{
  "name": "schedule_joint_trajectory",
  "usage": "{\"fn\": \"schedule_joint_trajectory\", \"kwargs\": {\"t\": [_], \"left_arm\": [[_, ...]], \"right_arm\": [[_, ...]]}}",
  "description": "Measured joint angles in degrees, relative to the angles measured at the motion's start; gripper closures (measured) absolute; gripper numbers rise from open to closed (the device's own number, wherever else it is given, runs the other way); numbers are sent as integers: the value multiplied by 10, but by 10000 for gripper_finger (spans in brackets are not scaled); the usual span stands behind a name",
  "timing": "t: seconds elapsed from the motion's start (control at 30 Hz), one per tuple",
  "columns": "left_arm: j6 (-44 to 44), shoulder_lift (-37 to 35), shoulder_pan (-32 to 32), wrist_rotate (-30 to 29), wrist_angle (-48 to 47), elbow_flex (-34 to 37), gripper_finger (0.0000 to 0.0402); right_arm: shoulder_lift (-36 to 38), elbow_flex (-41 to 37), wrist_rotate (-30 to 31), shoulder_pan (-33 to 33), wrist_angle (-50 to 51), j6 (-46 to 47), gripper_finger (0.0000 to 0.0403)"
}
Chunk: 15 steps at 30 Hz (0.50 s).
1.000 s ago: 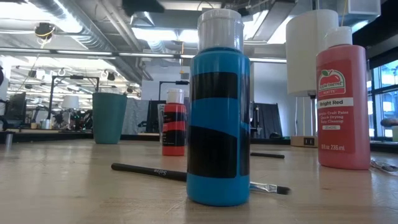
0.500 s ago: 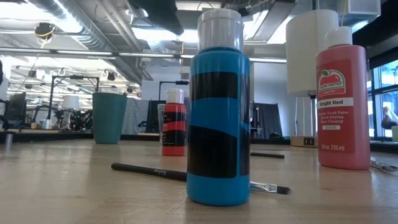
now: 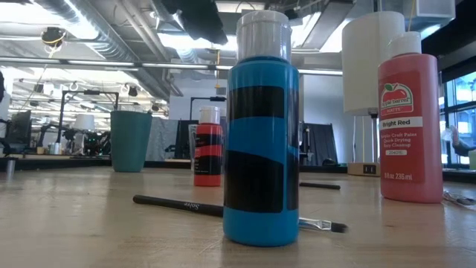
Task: Pick & Place Paint Supplies
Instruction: Put the red paint bottle into the transparent bin
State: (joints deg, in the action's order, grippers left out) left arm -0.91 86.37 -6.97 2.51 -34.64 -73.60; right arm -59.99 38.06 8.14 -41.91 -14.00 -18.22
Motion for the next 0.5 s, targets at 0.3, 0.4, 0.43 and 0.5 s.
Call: {"fn": "schedule_joint_trajectory", "kwargs": {"t": [0.3,0.4,0.43,0.5], "left_arm": [[2,1,19,42,-7,0,203],[2,9,19,42,-11,0,176],[2,14,20,42,-12,1,165],[3,27,20,42,-11,1,143]], "right_arm": [[0,0,0,0,-1,0,263],[0,0,0,0,-1,0,263],[0,0,0,0,-1,0,263],[0,0,0,0,-1,0,263]]}}
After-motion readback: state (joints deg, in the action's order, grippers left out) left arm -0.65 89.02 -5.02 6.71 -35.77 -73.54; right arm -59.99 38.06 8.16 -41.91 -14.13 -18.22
